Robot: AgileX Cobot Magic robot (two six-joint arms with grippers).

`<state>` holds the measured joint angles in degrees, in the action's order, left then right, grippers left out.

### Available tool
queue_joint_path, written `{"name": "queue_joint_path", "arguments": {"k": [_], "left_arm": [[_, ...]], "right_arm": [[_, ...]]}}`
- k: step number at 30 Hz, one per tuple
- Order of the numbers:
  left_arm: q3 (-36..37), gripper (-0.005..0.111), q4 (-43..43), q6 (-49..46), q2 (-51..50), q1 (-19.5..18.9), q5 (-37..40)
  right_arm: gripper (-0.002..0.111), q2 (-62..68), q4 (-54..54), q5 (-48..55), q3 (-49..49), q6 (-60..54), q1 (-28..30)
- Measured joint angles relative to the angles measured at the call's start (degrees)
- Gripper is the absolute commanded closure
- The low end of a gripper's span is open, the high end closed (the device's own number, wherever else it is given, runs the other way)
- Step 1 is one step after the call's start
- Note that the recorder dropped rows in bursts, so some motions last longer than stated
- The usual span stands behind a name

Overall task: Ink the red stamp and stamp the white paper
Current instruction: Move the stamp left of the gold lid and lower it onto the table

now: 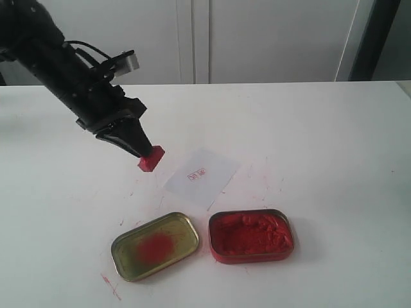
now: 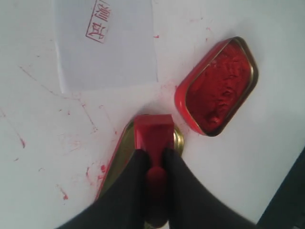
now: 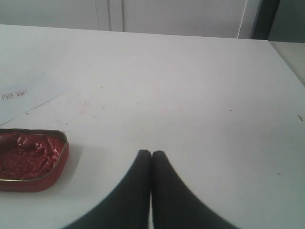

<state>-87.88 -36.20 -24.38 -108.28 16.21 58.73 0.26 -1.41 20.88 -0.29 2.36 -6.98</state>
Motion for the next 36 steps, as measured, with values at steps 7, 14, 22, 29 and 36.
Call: {"name": "queue_joint_path", "arguments": {"k": [7,14,22,29,36], "left_arm": [[8.2,0.107,-8.8,-7.7,0.0,-2.6,-4.3],[12.0,0.107,-9.4,-8.7,-2.7,-2.8,-7.1],[12.2,0.107,-9.6,-8.7,-6.2,-2.8,-10.1],[12.2,0.107,-9.6,-8.7,-8.4,-2.8,-12.9],[12.2,0.107,-10.1,-8.1,-9.4,-2.8,-13.3]], "right_arm": [[0.108,0.0,0.0,0.0,0.0,0.0,0.0],[0.108,0.0,0.0,0.0,0.0,0.0,0.0],[0.108,0.0,0.0,0.0,0.0,0.0,0.0],[0.108,0.0,0.0,0.0,0.0,0.0,0.0],[0.108,0.0,0.0,0.0,0.0,0.0,0.0]]}}
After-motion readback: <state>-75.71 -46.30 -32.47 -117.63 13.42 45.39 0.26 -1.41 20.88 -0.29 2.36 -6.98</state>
